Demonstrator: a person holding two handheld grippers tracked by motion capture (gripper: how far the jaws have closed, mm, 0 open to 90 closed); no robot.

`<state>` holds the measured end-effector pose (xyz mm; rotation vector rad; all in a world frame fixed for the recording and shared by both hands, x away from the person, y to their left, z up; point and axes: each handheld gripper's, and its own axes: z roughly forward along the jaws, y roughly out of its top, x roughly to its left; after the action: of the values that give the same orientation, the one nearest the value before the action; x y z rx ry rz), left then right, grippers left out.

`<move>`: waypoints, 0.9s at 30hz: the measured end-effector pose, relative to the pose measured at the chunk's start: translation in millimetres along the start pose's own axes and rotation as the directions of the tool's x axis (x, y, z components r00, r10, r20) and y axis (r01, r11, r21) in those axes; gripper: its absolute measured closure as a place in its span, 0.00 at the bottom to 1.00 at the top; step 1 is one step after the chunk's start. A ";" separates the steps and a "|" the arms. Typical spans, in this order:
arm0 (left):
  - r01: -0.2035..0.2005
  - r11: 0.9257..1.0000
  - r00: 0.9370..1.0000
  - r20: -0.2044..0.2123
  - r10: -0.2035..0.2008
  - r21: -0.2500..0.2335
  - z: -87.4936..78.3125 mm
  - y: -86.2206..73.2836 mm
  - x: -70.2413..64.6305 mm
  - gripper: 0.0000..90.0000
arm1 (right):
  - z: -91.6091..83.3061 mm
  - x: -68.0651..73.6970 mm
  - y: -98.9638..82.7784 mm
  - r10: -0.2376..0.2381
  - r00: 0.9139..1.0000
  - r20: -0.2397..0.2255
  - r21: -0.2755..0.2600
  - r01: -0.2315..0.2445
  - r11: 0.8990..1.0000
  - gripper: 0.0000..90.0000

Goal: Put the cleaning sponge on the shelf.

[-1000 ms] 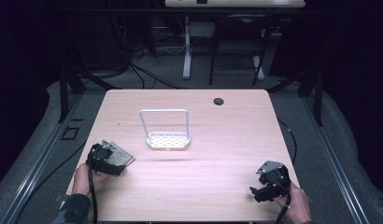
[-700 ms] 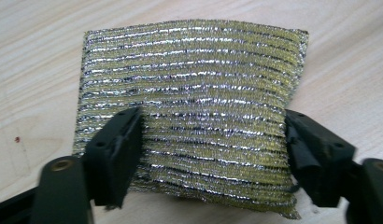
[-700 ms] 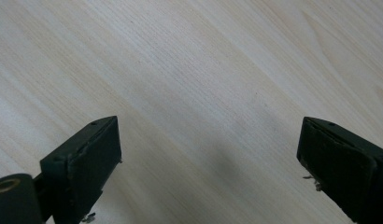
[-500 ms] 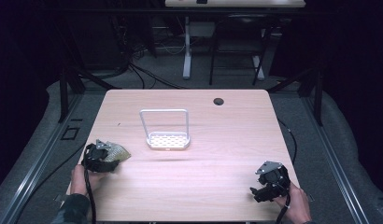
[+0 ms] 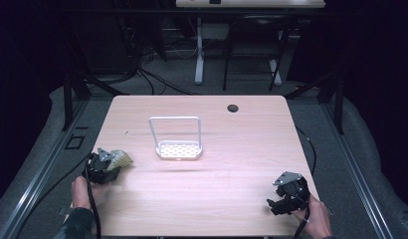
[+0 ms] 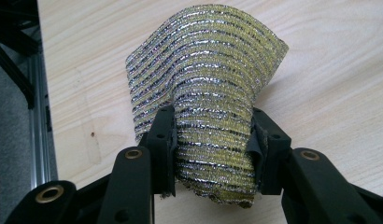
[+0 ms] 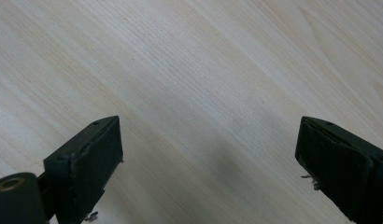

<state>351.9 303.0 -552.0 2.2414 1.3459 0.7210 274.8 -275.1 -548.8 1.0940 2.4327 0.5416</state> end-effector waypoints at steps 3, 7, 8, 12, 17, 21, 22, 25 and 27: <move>0.008 1.000 1.000 -0.002 -0.008 -0.011 -2.3 -0.7 0.7 0.65 | 0.1 -0.4 0.5 0.002 1.000 0.001 -0.002 -0.002 1.000 0.08; 0.015 1.000 1.000 -0.003 -0.015 -0.023 -6.3 0.4 1.8 0.65 | 0.2 -4.5 -0.9 0.032 0.999 -0.019 -0.012 -0.032 0.999 0.08; 0.011 0.999 1.000 -0.005 -0.012 -0.034 -9.9 2.2 -0.1 0.65 | 0.1 -4.7 -1.0 0.045 0.999 -0.023 -0.013 -0.045 0.999 0.08; -0.001 0.998 1.000 -0.001 0.001 -0.055 -17.9 5.3 -4.4 0.65 | -1.2 -3.7 -1.6 0.033 0.999 -0.010 -0.013 -0.033 0.999 0.08; -0.003 0.994 0.999 0.043 0.007 -0.108 -35.3 10.6 -13.5 0.65 | -2.5 0.7 0.2 0.003 1.000 0.000 -0.011 -0.003 1.000 0.08; -0.014 0.992 0.998 0.052 0.020 -0.125 -39.7 14.5 -18.2 0.64 | -0.9 -0.6 -0.2 0.001 1.000 -0.004 -0.009 -0.001 1.000 0.08; -0.021 0.991 0.998 0.058 0.029 -0.130 -42.3 16.1 -21.4 0.64 | -1.1 -0.6 -0.4 0.006 1.000 -0.008 -0.012 -0.006 1.000 0.08; -0.030 0.990 0.997 0.060 0.039 -0.136 -43.3 17.0 -24.1 0.64 | -2.1 -0.5 -0.3 0.012 1.000 -0.013 -0.016 -0.013 1.000 0.08; -0.038 0.990 0.997 0.066 0.047 -0.135 -44.6 18.2 -26.1 0.64 | -2.6 -0.9 0.2 0.013 1.000 -0.013 -0.019 -0.013 1.000 0.08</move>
<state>326.0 275.8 -512.2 2.1746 1.1849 0.7190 274.0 -276.1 -546.4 1.1031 2.4277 0.5766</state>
